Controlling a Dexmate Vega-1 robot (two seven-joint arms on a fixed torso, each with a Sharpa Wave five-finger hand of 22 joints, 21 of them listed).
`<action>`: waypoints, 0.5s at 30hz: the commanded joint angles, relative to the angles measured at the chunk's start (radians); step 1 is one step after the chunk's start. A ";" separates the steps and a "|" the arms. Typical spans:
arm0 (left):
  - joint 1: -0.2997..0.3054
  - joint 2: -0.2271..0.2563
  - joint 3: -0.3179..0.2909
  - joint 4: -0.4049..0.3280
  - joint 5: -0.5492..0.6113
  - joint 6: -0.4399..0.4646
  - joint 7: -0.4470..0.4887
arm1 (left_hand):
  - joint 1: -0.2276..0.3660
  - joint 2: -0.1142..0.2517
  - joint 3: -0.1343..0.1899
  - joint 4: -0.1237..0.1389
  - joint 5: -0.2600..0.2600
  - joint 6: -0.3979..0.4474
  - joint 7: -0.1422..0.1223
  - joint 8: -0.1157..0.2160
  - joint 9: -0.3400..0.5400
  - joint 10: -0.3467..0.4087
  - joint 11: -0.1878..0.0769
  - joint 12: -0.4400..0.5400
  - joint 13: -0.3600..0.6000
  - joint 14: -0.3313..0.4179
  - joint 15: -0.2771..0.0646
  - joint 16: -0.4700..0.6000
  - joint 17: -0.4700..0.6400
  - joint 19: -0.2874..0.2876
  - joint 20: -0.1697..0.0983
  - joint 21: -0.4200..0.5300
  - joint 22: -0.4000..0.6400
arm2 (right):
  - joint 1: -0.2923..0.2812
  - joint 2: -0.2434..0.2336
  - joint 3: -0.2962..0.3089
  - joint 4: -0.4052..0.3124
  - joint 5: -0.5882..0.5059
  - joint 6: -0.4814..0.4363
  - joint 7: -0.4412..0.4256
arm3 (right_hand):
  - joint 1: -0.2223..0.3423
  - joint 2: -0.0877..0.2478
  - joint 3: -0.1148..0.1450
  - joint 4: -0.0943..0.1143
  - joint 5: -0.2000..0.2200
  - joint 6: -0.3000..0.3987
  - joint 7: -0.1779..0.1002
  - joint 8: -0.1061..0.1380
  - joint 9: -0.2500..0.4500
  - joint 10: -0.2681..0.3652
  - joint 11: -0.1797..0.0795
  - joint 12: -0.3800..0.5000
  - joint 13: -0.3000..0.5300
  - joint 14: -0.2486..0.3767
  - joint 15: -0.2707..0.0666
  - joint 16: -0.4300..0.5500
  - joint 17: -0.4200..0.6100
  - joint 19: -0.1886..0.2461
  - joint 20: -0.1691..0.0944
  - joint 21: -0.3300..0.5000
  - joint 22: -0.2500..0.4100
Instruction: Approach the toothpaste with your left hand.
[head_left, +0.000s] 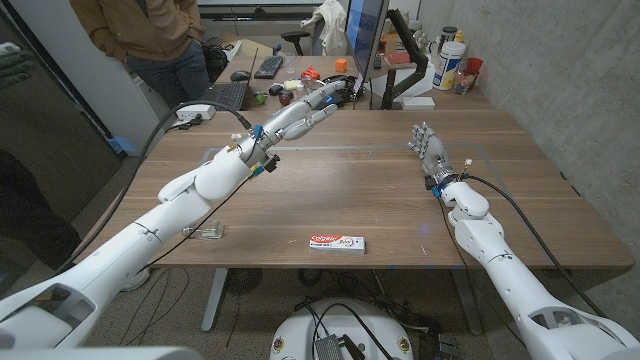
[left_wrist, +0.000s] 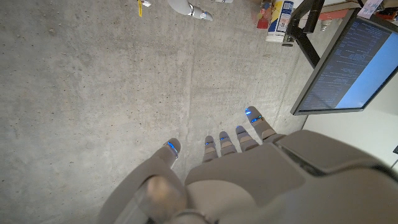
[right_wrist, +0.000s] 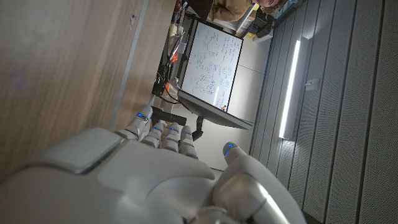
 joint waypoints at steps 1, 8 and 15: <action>-0.017 0.011 0.012 -0.013 0.025 -0.038 -0.034 | 0.010 0.022 -0.001 -0.002 0.006 0.004 -0.003 -0.002 0.003 0.010 -0.007 0.003 0.003 0.007 -0.049 -0.001 0.003 -0.028 -0.046 -0.003 0.002 | 0.006 0.001 -0.002 0.010 -0.002 0.004 0.000 | -0.006 0.097 -0.004 -0.002 0.006 0.007 0.000 0.008 0.005 0.004 0.000 0.006 0.004 -0.002 -0.021 0.000 0.004 0.000 -0.081 -0.001 0.003; -0.024 0.011 0.018 -0.013 0.025 -0.059 -0.059 | 0.011 0.020 -0.003 -0.003 0.007 0.002 -0.009 -0.004 0.004 0.011 -0.009 0.002 0.003 0.010 -0.054 -0.002 0.003 -0.017 -0.038 -0.002 0.002 | 0.005 0.001 -0.001 0.014 -0.001 0.006 0.000 | -0.006 0.097 -0.004 -0.001 0.006 0.006 0.001 0.008 0.005 0.004 0.000 0.006 0.004 -0.002 -0.021 -0.001 0.003 0.000 -0.080 -0.002 0.003; -0.033 0.015 0.022 -0.024 0.029 -0.083 -0.089 | 0.017 0.017 -0.006 -0.005 0.012 0.012 -0.016 -0.002 0.003 0.020 -0.012 0.003 0.003 0.021 -0.058 -0.002 0.003 0.001 -0.040 -0.005 0.002 | 0.006 0.000 -0.001 0.013 -0.002 0.008 0.001 | -0.005 0.097 -0.004 -0.002 0.006 0.006 0.001 0.008 0.005 0.004 0.000 0.006 0.004 -0.002 -0.021 -0.001 0.003 0.000 -0.080 -0.004 0.003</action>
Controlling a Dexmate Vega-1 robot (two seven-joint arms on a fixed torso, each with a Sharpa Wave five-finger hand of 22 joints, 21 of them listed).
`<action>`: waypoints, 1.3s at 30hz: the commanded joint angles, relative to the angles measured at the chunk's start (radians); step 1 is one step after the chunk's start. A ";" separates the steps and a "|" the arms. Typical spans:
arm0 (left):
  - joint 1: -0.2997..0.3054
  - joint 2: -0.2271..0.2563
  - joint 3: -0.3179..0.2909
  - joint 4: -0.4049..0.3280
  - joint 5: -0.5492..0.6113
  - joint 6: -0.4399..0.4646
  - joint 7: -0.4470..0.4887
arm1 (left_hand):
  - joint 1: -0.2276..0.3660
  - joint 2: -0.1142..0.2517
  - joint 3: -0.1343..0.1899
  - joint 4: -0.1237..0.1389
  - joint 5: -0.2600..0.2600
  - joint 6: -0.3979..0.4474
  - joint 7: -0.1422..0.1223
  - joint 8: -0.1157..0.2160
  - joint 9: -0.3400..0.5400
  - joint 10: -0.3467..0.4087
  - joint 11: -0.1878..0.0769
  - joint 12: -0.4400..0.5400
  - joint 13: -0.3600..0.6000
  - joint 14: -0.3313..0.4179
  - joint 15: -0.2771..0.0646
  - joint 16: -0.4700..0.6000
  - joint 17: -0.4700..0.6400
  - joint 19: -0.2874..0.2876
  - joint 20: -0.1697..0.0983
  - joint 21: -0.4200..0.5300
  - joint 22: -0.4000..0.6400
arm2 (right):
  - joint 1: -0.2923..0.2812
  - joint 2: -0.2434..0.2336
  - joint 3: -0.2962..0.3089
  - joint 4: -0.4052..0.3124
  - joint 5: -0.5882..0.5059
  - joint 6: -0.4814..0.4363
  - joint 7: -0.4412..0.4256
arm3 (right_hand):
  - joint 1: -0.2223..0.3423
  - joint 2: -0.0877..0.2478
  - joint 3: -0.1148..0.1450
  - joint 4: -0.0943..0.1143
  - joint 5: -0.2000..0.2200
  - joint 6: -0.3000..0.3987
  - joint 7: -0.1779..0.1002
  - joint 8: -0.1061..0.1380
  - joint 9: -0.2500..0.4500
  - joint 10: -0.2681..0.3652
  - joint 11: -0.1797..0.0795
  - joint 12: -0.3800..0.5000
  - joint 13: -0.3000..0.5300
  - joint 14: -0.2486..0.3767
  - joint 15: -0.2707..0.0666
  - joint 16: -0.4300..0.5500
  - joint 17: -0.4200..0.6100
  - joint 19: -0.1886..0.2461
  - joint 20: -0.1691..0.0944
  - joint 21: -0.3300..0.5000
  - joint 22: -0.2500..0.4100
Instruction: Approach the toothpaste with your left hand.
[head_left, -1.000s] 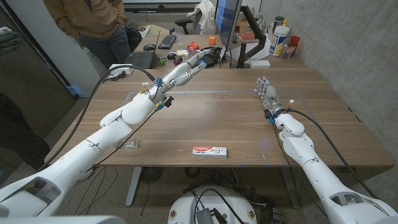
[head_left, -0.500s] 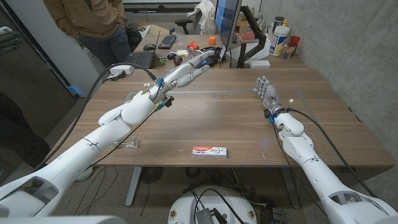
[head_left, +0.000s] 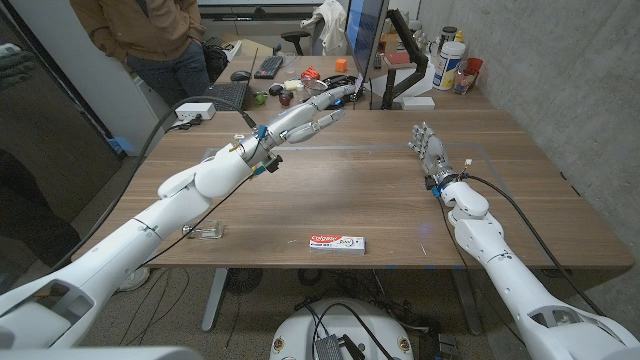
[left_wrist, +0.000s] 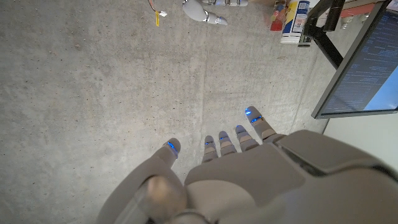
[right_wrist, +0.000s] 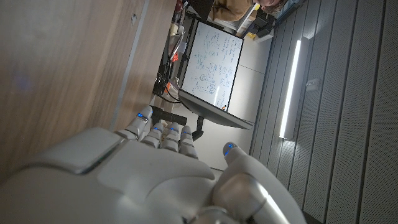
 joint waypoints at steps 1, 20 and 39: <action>-0.014 0.006 0.008 -0.014 0.010 -0.041 -0.051 | 0.013 0.013 -0.002 -0.001 0.009 0.007 -0.009 -0.002 0.003 0.011 -0.002 0.003 0.003 0.012 -0.057 -0.002 0.003 0.005 -0.040 -0.003 0.001 | 0.002 0.000 -0.001 0.003 -0.001 0.004 0.000 | -0.005 0.097 -0.004 -0.002 0.006 0.006 0.001 0.008 0.005 0.004 -0.001 0.006 0.004 -0.002 -0.021 -0.001 0.003 0.001 -0.080 -0.004 0.003; -0.023 0.014 0.013 -0.030 0.002 -0.068 -0.126 | 0.021 0.006 -0.004 -0.007 0.012 0.019 -0.025 0.000 0.003 0.020 -0.010 0.004 0.003 0.022 -0.061 -0.004 0.002 0.015 -0.036 -0.010 -0.001 | -0.003 0.000 0.000 -0.001 -0.002 0.005 -0.007 | -0.006 0.096 -0.005 -0.002 0.006 0.007 0.001 0.008 0.005 0.005 -0.001 0.006 0.004 -0.002 -0.020 -0.001 0.003 0.001 -0.080 -0.008 0.003; -0.032 0.032 0.020 -0.057 0.030 -0.058 -0.183 | 0.043 -0.001 0.000 -0.023 0.019 0.027 -0.048 0.001 0.004 0.044 -0.010 0.009 0.003 0.047 -0.060 -0.002 0.001 0.030 -0.018 -0.018 -0.001 | 0.001 0.002 -0.004 0.007 -0.008 0.010 -0.012 | -0.007 0.095 -0.006 0.000 0.006 0.007 0.002 0.008 0.005 0.005 0.000 0.006 0.004 -0.002 -0.020 -0.002 0.003 0.002 -0.079 -0.011 0.003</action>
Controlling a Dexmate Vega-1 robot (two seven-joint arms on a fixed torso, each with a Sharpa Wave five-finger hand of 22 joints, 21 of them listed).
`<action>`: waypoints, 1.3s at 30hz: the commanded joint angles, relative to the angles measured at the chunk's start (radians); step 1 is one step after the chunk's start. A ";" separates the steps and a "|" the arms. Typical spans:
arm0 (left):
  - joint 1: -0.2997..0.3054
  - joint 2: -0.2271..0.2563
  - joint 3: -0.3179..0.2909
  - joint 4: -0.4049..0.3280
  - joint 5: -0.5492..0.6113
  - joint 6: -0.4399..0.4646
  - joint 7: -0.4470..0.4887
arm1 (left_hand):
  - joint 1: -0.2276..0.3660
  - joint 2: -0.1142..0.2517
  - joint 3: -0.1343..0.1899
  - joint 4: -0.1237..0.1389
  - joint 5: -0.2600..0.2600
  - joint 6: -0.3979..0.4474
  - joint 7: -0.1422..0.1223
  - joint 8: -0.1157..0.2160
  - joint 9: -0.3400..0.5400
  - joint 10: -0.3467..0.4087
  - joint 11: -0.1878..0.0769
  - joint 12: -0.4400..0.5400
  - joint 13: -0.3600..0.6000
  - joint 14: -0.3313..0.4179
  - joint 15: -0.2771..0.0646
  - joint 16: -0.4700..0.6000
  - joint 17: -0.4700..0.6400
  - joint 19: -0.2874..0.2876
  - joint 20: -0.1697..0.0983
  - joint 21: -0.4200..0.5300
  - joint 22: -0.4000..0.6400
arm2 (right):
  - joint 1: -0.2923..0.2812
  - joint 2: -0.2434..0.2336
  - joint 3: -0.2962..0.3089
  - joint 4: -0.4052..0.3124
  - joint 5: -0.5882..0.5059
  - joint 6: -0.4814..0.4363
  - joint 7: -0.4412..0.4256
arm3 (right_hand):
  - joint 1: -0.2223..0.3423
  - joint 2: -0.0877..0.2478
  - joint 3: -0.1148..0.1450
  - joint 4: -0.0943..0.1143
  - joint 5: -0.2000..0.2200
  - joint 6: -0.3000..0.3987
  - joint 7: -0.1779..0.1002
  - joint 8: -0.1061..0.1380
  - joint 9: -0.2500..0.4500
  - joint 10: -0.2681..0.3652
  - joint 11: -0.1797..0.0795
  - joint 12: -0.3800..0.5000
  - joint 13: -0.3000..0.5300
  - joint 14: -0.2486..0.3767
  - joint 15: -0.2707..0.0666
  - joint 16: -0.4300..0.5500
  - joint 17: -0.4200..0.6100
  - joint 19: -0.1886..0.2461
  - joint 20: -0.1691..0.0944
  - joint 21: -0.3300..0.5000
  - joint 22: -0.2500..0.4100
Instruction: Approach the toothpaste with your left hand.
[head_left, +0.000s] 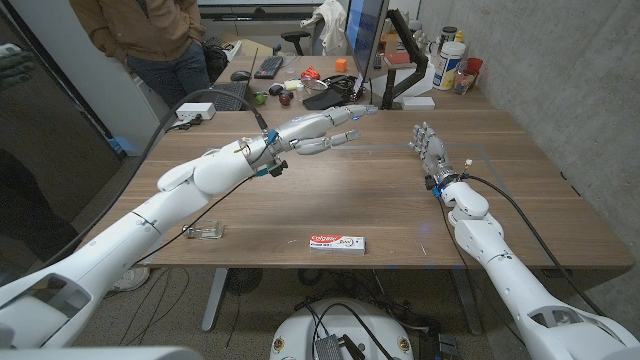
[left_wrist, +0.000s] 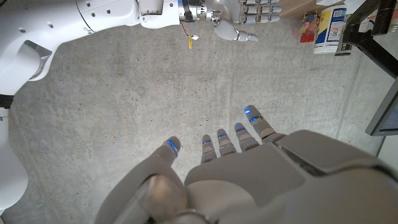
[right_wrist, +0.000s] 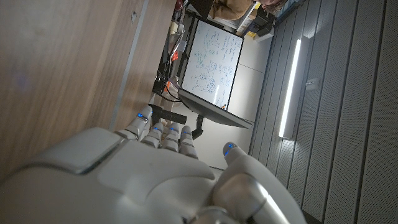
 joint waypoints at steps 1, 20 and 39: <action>-0.009 0.011 0.008 -0.012 0.015 0.007 -0.041 | 0.016 -0.001 0.004 -0.006 0.008 0.001 -0.015 0.001 0.001 0.008 -0.002 0.005 0.004 0.009 -0.063 -0.003 0.000 0.005 -0.014 -0.003 -0.001 | 0.002 0.002 -0.003 0.006 -0.005 0.003 -0.005 | -0.007 0.095 -0.006 -0.001 0.006 0.007 0.001 0.008 0.005 0.005 0.000 0.006 0.004 -0.002 -0.020 -0.002 0.003 0.002 -0.079 -0.003 0.003; -0.010 0.031 0.020 -0.029 0.037 0.030 -0.083 | 0.043 0.001 0.013 -0.022 0.012 0.003 -0.030 0.000 0.002 0.028 -0.004 0.009 0.005 0.022 -0.065 -0.007 0.000 0.007 -0.004 -0.014 -0.001 | 0.005 0.005 -0.009 0.010 -0.011 0.005 -0.009 | -0.007 0.094 -0.006 0.000 0.006 0.010 0.002 0.009 0.005 0.006 -0.001 0.006 0.004 0.000 -0.021 -0.002 0.002 0.003 -0.079 -0.007 0.003; -0.012 0.049 0.030 -0.043 0.046 0.038 -0.116 | 0.066 0.002 0.019 -0.033 0.015 0.001 -0.042 -0.002 0.003 0.031 -0.004 0.007 0.007 0.026 -0.064 -0.012 0.001 0.007 0.001 -0.024 0.000 | 0.004 0.008 -0.012 0.011 -0.014 0.005 -0.016 | -0.008 0.094 -0.005 0.000 0.006 0.011 0.002 0.009 0.005 0.007 -0.001 0.006 0.004 0.001 -0.021 -0.003 0.002 0.004 -0.079 -0.010 0.003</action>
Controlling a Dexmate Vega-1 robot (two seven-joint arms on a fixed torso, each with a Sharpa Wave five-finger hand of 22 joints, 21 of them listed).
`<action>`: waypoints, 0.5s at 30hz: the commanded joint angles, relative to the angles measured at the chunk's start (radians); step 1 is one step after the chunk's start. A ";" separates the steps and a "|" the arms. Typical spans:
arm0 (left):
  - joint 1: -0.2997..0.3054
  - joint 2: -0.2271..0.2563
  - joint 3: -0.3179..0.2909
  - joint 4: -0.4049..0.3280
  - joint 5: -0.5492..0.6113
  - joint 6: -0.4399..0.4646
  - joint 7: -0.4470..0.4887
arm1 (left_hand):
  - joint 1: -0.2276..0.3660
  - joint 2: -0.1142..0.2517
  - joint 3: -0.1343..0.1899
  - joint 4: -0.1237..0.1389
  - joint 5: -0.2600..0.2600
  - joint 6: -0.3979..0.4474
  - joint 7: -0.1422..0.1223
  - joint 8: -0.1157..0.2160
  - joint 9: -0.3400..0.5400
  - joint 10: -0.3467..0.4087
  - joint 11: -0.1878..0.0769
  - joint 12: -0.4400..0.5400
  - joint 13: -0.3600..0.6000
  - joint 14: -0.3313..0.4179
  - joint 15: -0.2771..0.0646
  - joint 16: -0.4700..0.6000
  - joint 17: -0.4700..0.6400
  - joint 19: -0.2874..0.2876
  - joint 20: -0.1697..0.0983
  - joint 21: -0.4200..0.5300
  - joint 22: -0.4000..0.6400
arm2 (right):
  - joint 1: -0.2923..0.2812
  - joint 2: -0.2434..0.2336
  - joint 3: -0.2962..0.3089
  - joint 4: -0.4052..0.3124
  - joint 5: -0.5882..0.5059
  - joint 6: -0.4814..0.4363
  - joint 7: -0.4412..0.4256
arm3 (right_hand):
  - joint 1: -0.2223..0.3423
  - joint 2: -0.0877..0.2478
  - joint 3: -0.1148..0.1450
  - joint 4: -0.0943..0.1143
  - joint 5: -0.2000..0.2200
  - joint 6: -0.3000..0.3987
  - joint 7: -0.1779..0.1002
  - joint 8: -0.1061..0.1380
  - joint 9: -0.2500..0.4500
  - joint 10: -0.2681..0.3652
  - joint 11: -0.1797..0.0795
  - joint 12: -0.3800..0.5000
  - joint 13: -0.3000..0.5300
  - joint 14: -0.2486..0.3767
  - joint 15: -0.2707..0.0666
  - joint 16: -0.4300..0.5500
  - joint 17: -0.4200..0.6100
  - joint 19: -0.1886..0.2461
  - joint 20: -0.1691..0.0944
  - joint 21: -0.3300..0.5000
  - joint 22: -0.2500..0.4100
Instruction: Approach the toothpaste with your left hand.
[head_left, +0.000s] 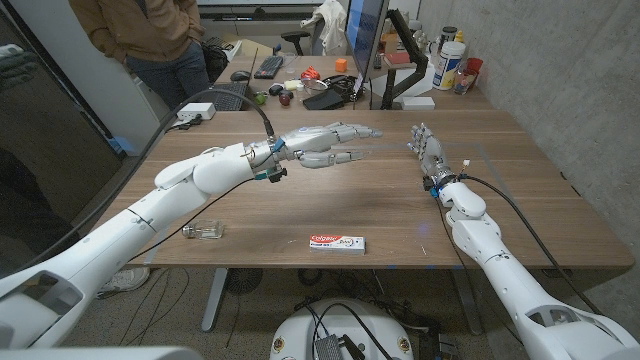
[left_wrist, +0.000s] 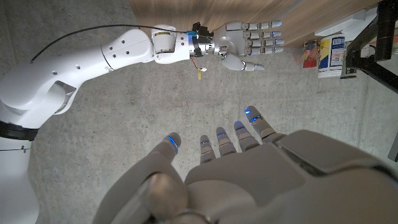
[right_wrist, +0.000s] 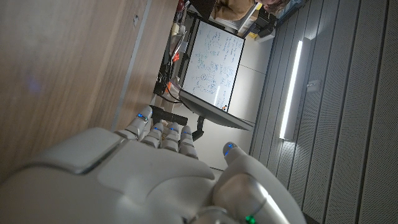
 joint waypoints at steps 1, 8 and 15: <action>-0.003 0.011 0.009 -0.010 0.006 0.008 -0.026 | 0.015 0.002 0.003 -0.009 0.007 -0.004 -0.013 -0.002 0.003 0.004 -0.004 0.002 0.002 0.006 -0.064 -0.004 0.001 0.007 0.002 -0.003 0.001 | 0.000 0.002 -0.002 0.001 -0.002 0.001 -0.004 | -0.007 0.094 -0.005 0.000 0.006 0.011 0.002 0.009 0.005 0.008 -0.001 0.006 0.004 0.001 -0.021 -0.003 0.001 0.004 -0.079 -0.002 0.003; -0.002 0.014 0.018 -0.014 0.010 0.021 -0.043 | 0.022 0.003 0.004 -0.012 0.008 -0.004 -0.014 -0.002 0.004 0.006 -0.002 0.003 0.002 0.008 -0.066 -0.005 0.001 0.009 0.001 -0.005 0.001 | 0.000 0.002 -0.003 0.004 -0.003 0.001 -0.004 | -0.007 0.094 -0.005 -0.001 0.007 0.011 0.001 0.009 0.005 0.008 -0.001 0.006 0.004 0.001 -0.021 -0.003 0.001 0.005 -0.079 -0.004 0.003; -0.004 0.016 0.026 -0.019 0.013 0.036 -0.059 | 0.027 0.004 0.005 -0.013 0.008 -0.005 -0.015 -0.002 0.004 0.007 -0.002 0.002 0.002 0.009 -0.064 -0.006 0.001 0.011 0.004 -0.008 0.001 | 0.000 0.001 -0.002 0.007 -0.002 0.003 -0.002 | -0.008 0.094 -0.006 0.000 0.006 0.011 0.000 0.008 0.005 0.008 -0.001 0.006 0.004 0.001 -0.021 -0.003 0.002 0.005 -0.079 -0.005 0.003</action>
